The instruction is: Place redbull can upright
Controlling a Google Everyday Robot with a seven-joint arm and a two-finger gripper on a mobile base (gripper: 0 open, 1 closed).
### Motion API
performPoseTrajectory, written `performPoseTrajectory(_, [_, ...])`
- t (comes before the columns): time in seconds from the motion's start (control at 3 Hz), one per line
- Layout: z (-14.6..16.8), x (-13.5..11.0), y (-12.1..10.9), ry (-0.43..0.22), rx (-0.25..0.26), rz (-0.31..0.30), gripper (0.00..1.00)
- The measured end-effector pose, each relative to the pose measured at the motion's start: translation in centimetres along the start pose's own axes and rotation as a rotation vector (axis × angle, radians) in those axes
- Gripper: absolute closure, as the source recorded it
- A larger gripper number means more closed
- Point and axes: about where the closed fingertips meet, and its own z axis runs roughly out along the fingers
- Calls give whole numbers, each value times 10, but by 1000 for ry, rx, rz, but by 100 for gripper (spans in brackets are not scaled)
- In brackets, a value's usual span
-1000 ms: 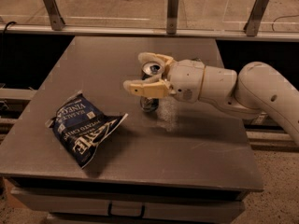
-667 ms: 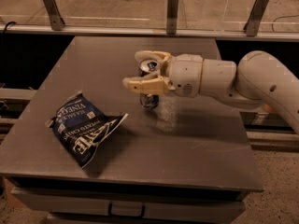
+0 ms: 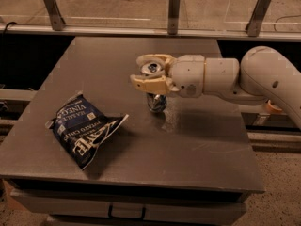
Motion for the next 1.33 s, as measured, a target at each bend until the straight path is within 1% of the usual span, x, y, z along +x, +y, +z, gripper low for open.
performPoseTrajectory(0.67, [-4,12,4,12,5,19,13])
performPoseTrajectory(1.0, [-7,15,4,16,13,22,0])
performPoseTrajectory(1.33, [-9,15,4,19,17,20,0])
